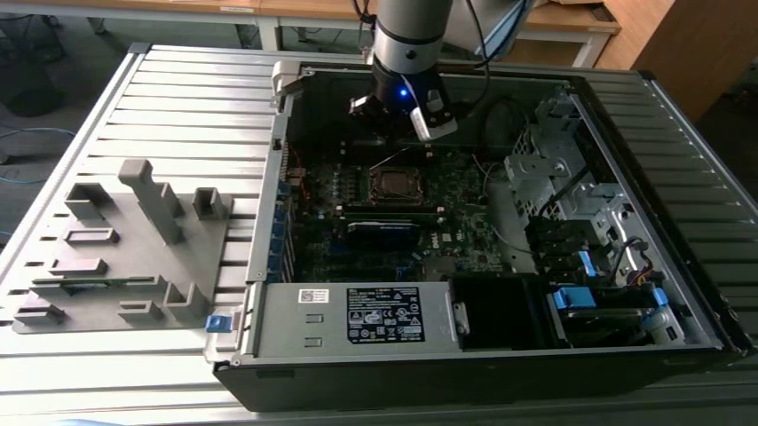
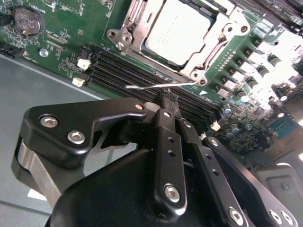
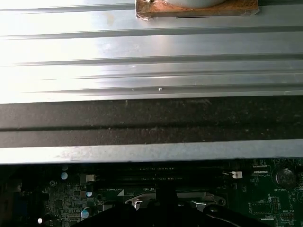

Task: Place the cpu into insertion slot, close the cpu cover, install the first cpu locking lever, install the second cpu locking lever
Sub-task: 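Install the first cpu locking lever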

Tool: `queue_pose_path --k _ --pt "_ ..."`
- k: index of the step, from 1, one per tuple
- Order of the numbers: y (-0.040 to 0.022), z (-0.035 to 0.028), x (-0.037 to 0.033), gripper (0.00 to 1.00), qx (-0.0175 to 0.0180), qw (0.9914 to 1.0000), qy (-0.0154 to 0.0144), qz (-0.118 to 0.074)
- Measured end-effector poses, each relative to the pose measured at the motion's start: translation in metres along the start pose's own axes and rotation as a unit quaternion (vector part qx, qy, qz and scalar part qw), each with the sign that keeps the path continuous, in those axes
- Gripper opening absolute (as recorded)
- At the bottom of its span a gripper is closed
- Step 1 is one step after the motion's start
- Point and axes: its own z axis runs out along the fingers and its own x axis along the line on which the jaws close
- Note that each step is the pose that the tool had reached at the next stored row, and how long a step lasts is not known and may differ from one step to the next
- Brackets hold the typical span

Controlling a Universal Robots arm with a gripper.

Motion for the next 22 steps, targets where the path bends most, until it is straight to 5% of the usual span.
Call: queue_pose_path --k 9,13,22 --pt "0.0002 0.0002 -0.0038 0.11 0.0001 1.0 0.0 0.0" --pt "0.0 0.0013 -0.0052 0.11 0.0046 0.99999 -0.0002 0.0" --pt "0.0004 0.0061 -0.0094 0.11 0.005 0.99999 -0.0002 0.0"
